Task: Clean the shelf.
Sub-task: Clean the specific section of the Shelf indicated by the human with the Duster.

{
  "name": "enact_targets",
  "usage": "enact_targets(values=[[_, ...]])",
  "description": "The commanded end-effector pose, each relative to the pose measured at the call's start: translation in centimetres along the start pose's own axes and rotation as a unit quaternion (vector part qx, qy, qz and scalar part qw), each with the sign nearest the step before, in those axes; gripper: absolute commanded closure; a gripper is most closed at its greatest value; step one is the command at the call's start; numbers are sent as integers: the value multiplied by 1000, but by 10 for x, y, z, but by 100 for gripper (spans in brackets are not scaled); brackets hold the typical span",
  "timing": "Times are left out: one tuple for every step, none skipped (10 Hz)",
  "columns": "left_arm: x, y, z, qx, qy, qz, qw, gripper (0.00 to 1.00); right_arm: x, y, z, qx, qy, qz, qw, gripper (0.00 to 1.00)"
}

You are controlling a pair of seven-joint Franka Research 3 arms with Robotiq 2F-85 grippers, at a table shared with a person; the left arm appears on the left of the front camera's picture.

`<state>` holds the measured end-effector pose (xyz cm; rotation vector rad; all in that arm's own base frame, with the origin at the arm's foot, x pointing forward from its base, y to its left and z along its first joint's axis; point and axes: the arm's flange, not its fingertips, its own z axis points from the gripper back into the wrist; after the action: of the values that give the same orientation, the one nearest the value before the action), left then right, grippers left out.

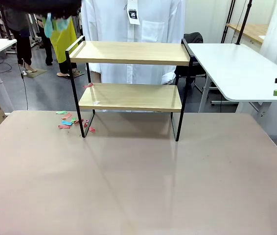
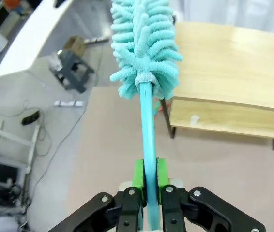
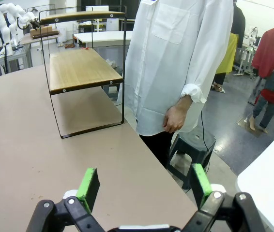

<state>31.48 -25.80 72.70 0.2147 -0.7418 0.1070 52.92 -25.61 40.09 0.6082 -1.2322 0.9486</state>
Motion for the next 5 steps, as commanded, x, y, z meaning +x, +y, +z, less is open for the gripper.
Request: enact_targets(values=[[-19, 51, -3, -113, -13, -42, 993, 87, 6, 1, -2, -6, 12, -7, 1000, 0], [-20, 65, -4, -166, -17, -64, 984, 87, 6, 1, -2, -6, 12, -7, 1000, 0], [-26, 80, -4, -224, -24, -93, 970, 87, 6, 1, -2, -6, 12, -7, 1000, 0], [-29, 94, -6, -279, -36, -119, 952, 87, 6, 1, -2, -6, 12, -7, 1000, 0], [-30, 104, -9, -324, -44, -146, 934, 87, 6, 1, -2, -6, 12, -7, 1000, 0]])
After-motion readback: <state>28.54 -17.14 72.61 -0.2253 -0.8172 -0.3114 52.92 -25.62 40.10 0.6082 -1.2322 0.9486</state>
